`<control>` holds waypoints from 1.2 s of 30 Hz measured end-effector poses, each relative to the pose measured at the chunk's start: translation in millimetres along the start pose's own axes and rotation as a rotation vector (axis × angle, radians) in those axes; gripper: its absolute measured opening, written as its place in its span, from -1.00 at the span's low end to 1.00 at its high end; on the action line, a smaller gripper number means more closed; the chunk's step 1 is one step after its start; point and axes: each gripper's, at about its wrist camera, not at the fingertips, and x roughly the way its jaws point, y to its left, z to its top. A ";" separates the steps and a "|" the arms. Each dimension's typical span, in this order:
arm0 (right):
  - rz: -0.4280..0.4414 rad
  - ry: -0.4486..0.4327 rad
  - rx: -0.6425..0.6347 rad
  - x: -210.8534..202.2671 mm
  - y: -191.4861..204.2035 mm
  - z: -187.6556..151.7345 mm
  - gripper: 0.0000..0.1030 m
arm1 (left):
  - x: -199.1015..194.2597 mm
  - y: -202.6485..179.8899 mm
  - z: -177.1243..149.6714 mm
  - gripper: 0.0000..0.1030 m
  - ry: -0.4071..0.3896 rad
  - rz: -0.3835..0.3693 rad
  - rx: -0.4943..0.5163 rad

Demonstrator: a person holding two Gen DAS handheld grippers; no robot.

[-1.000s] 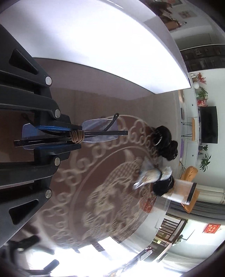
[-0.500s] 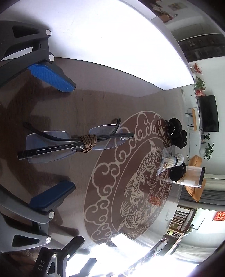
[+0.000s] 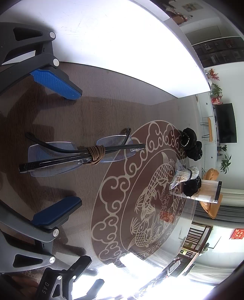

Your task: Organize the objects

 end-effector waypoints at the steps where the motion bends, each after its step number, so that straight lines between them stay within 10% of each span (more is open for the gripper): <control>1: 0.000 0.000 0.000 0.0 0.0 0.0 1.00 | -0.2 -0.3 -0.2 1.00 0.000 0.002 0.000; 36: 0.045 0.022 0.019 3.7 -6.7 1.2 1.00 | -2.0 -3.8 -0.3 1.00 -0.027 -0.039 0.056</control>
